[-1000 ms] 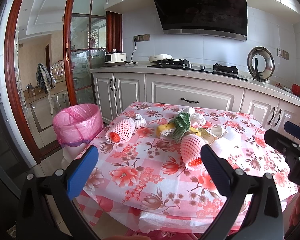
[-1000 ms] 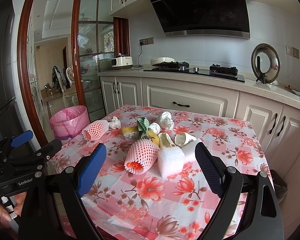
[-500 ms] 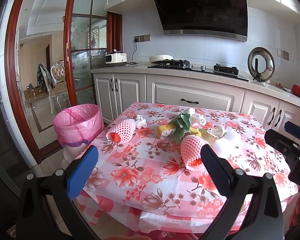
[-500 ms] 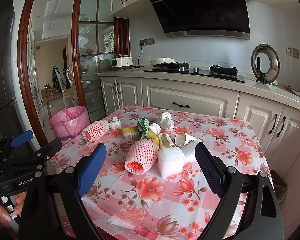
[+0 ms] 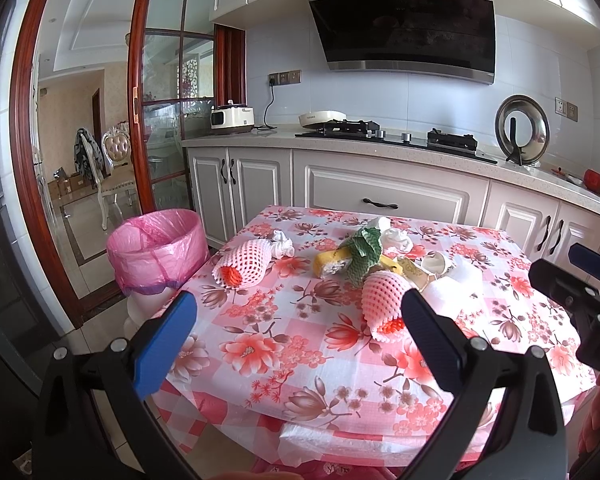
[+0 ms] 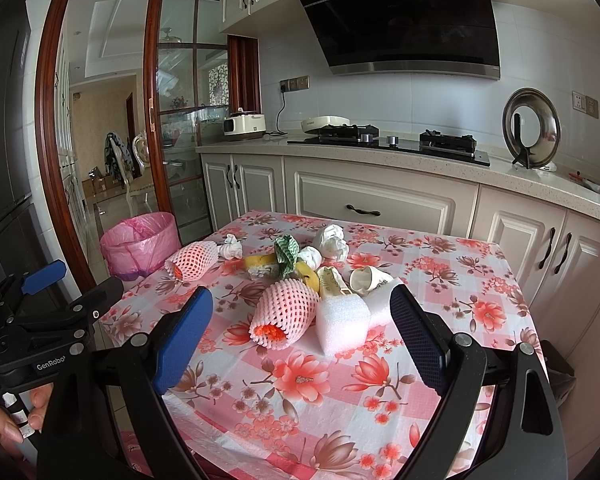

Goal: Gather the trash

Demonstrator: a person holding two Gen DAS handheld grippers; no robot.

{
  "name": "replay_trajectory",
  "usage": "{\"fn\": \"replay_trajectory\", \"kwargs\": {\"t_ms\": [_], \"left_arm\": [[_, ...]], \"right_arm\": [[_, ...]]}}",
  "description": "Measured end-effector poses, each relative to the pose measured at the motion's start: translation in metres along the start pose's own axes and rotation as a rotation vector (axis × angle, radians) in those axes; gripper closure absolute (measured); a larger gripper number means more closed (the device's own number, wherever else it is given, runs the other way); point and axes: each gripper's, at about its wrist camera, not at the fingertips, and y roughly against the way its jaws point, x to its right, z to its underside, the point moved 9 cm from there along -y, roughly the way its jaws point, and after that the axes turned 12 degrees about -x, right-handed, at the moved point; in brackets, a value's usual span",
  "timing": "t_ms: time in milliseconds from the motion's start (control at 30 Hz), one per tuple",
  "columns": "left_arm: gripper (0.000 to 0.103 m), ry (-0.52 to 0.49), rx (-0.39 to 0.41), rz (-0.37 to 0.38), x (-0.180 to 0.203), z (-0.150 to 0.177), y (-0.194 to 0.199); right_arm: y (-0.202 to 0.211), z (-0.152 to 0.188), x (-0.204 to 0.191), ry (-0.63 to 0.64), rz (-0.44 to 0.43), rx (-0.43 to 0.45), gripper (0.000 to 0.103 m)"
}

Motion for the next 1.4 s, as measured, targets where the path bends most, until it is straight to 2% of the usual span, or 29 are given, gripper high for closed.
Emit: {"fn": "replay_trajectory", "kwargs": {"t_ms": [733, 900, 1100, 1200, 1267, 1400], "left_arm": [[0.004, -0.003, 0.008, 0.004, -0.002, -0.008, 0.004], [0.004, 0.011, -0.002, -0.008, -0.004, -0.011, 0.000], [0.004, 0.016, -0.057, -0.006, -0.005, -0.004, -0.026], [0.004, 0.003, -0.094, 0.018, -0.002, -0.002, -0.050], [0.004, 0.017, -0.100, 0.004, -0.004, -0.004, -0.066], [0.004, 0.006, -0.187, 0.093, 0.010, -0.003, -0.115]], "right_arm": [[-0.002, 0.001, 0.002, -0.001, 0.002, -0.004, 0.018], [-0.027, 0.009, 0.008, -0.016, 0.004, -0.054, 0.018], [-0.071, 0.019, 0.028, -0.073, 0.011, -0.122, 0.018], [-0.096, 0.024, 0.038, -0.103, 0.013, -0.160, 0.018], [-0.113, 0.028, 0.046, -0.115, 0.022, -0.190, 0.018], [-0.145, 0.034, 0.059, -0.148, 0.027, -0.248, 0.018]]}}
